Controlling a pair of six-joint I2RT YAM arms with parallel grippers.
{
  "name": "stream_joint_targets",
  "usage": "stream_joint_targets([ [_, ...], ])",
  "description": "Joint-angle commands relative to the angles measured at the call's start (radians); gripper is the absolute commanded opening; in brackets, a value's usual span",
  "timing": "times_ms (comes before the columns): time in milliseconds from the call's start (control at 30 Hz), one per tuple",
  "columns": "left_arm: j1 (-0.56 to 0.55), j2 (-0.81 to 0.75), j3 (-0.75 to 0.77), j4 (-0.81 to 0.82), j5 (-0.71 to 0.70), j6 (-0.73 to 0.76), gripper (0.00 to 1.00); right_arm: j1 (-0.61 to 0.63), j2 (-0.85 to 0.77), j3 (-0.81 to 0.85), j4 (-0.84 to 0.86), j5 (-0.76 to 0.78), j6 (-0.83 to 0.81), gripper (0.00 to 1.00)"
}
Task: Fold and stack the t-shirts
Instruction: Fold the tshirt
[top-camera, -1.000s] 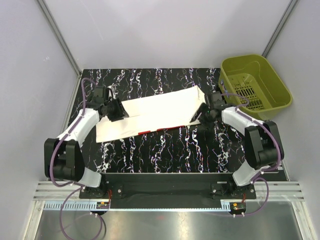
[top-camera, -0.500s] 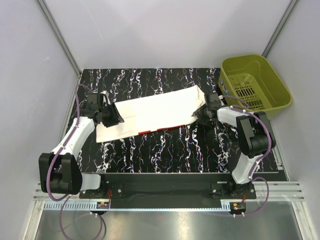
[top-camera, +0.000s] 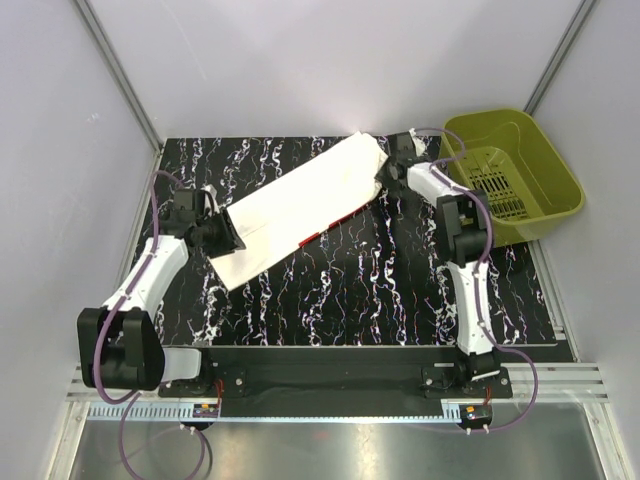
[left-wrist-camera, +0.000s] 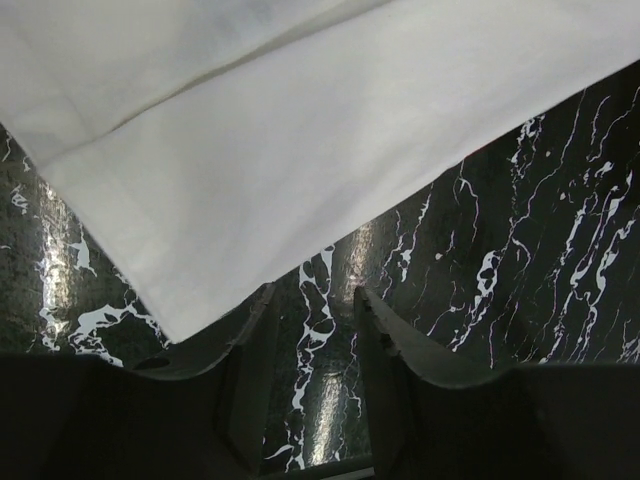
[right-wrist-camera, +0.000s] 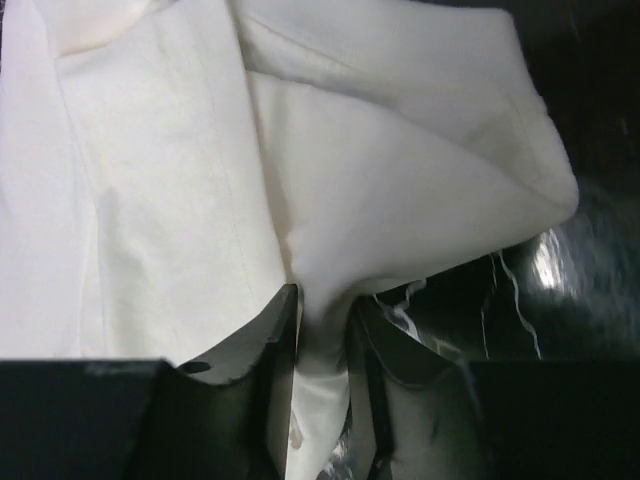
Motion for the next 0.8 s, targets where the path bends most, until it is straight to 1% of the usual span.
stream_joint_targets([
  [0,-0.005,-0.053,-0.042,-0.006,-0.009,-0.013,0.41,-0.003,0.077,0.256,-0.182,0.058,-0.206,0.34],
  [33,-0.005,-0.066,-0.044,-0.022,-0.015,-0.023,0.41,-0.003,0.07,0.274,-0.248,0.07,-0.223,0.4],
  [67,-0.005,-0.083,-0.042,-0.032,-0.018,-0.027,0.41,-0.003,0.027,0.265,-0.269,0.089,-0.221,0.53],
  [133,-0.005,-0.135,-0.03,-0.061,-0.046,-0.034,0.42,-0.002,-0.045,0.2,-0.287,0.094,-0.194,0.62],
  [167,-0.005,-0.152,-0.022,-0.076,-0.051,-0.037,0.42,-0.002,-0.132,0.097,-0.278,0.066,-0.177,0.65],
  [200,-0.005,-0.171,0.001,-0.097,-0.058,-0.039,0.42,0.0,-0.175,0.04,-0.264,0.037,-0.151,0.68],
  [233,-0.005,-0.178,0.012,-0.139,-0.072,-0.042,0.42,0.004,-0.218,-0.017,-0.24,-0.032,-0.09,0.68],
  [267,-0.005,-0.188,0.019,-0.153,-0.078,-0.043,0.42,0.013,-0.294,-0.139,-0.215,-0.066,-0.061,0.68],
  [300,-0.005,-0.215,0.021,-0.162,-0.095,-0.045,0.42,0.047,-0.33,-0.199,-0.151,-0.092,-0.006,0.68],
  [333,-0.005,-0.232,0.018,-0.17,-0.103,-0.053,0.42,0.067,-0.359,-0.256,-0.119,-0.151,0.019,0.68],
  [367,-0.005,-0.263,0.013,-0.173,-0.103,-0.057,0.42,0.09,-0.398,-0.349,-0.081,-0.185,0.047,0.68],
  [400,-0.005,-0.274,0.01,-0.176,-0.104,-0.06,0.43,0.117,-0.407,-0.388,-0.004,-0.219,0.105,0.68],
  [433,-0.005,-0.283,0.013,-0.187,-0.103,-0.072,0.42,0.166,-0.412,-0.44,0.025,-0.259,0.133,0.67],
  [467,-0.005,-0.29,0.019,-0.196,-0.098,-0.077,0.43,0.196,-0.407,-0.457,0.056,-0.279,0.156,0.67],
  [500,-0.005,-0.309,0.022,-0.2,-0.083,-0.082,0.43,0.22,-0.4,-0.473,0.122,-0.296,0.206,0.67],
  [533,-0.005,-0.315,0.025,-0.208,-0.074,-0.085,0.42,0.269,-0.384,-0.493,0.151,-0.325,0.231,0.66],
  [600,-0.005,-0.338,0.033,-0.231,-0.071,-0.091,0.43,0.311,-0.366,-0.508,0.246,-0.35,0.306,0.64],
  [633,-0.005,-0.347,0.035,-0.239,-0.074,-0.093,0.42,0.364,-0.343,-0.5,0.259,-0.354,0.323,0.64],
  [733,-0.005,-0.384,0.05,-0.279,-0.094,-0.106,0.42,0.44,-0.3,-0.465,0.296,-0.362,0.395,0.62],
  [767,-0.005,-0.402,0.064,-0.286,-0.1,-0.109,0.42,0.487,-0.292,-0.458,0.302,-0.358,0.42,0.61],
])
